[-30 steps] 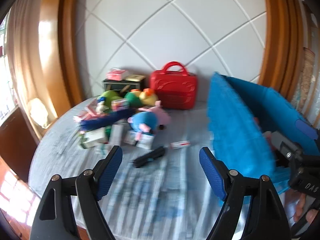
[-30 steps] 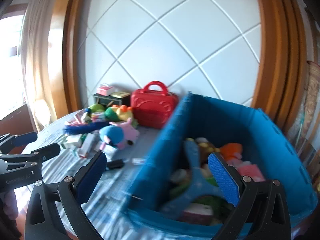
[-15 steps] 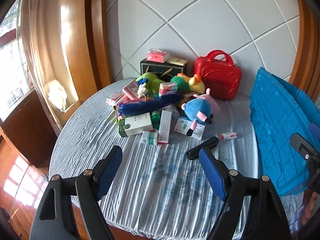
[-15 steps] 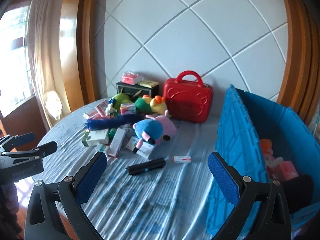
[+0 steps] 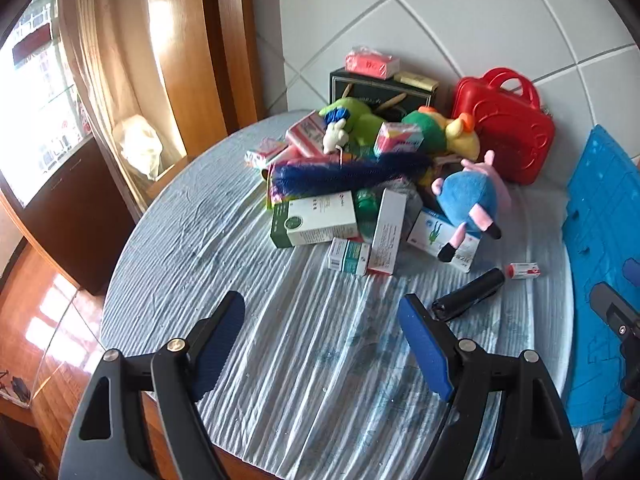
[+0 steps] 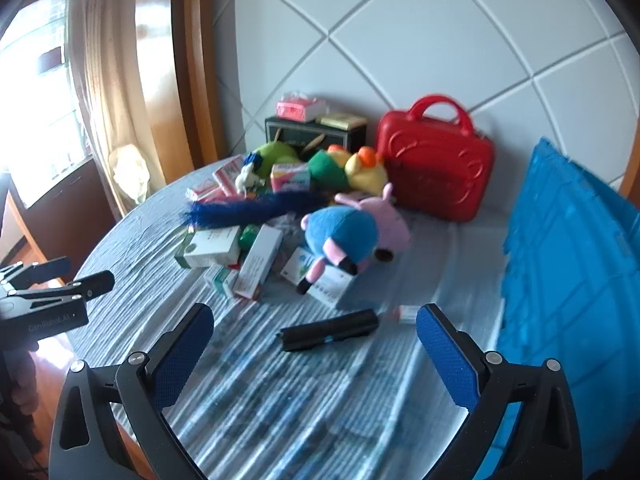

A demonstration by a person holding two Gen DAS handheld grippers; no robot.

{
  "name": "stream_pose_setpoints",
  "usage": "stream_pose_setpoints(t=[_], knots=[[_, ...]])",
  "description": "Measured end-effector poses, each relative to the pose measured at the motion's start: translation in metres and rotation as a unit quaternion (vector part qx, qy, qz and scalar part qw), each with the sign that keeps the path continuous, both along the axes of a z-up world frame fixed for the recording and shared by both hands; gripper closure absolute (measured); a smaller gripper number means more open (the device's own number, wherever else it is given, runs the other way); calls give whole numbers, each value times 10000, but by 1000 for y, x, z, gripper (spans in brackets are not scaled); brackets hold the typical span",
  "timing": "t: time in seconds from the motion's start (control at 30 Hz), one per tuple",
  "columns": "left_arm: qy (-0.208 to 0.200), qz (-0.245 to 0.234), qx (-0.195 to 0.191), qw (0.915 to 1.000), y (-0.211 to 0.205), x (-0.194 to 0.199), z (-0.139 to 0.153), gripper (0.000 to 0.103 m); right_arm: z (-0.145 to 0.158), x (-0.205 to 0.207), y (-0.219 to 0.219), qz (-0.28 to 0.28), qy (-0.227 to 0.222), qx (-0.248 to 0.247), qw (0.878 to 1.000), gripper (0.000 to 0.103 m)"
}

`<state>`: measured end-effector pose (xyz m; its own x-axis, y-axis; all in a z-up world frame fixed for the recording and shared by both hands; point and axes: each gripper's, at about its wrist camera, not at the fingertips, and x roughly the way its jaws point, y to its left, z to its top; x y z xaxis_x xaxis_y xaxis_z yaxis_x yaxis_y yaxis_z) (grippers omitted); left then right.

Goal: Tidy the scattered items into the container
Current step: 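Move both grippers over the pile toward the white medicine boxes, then grasp green-white tablet box with left gripper while right grasps tall white box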

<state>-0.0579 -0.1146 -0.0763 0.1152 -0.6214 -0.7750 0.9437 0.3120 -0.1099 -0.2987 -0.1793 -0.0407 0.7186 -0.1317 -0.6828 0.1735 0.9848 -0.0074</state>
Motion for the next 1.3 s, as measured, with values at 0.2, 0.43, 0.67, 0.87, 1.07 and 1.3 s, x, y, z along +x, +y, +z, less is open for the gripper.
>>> stream_pose_setpoints(t=[0.2, 0.43, 0.67, 0.87, 1.07, 1.3], knots=[[36, -134, 225, 9997, -31, 9, -32, 24, -29, 35, 6, 142, 324, 87, 9993, 0], [75, -818, 387, 9959, -89, 14, -90, 24, -70, 76, 4, -337, 585, 159, 9976, 0], [307, -1414, 479, 9883, -147, 14, -156, 24, -123, 116, 6, -650, 855, 404, 9934, 0], [197, -1632, 511, 9851, -172, 13, -189, 24, -153, 146, 12, -761, 993, 446, 9911, 0], [298, -1525, 362, 9872, -169, 37, -191, 44, -173, 179, 21, -724, 1083, 597, 9897, 0], [253, -1611, 272, 9862, -174, 39, -198, 44, -201, 218, 33, -659, 1321, 709, 9865, 1]])
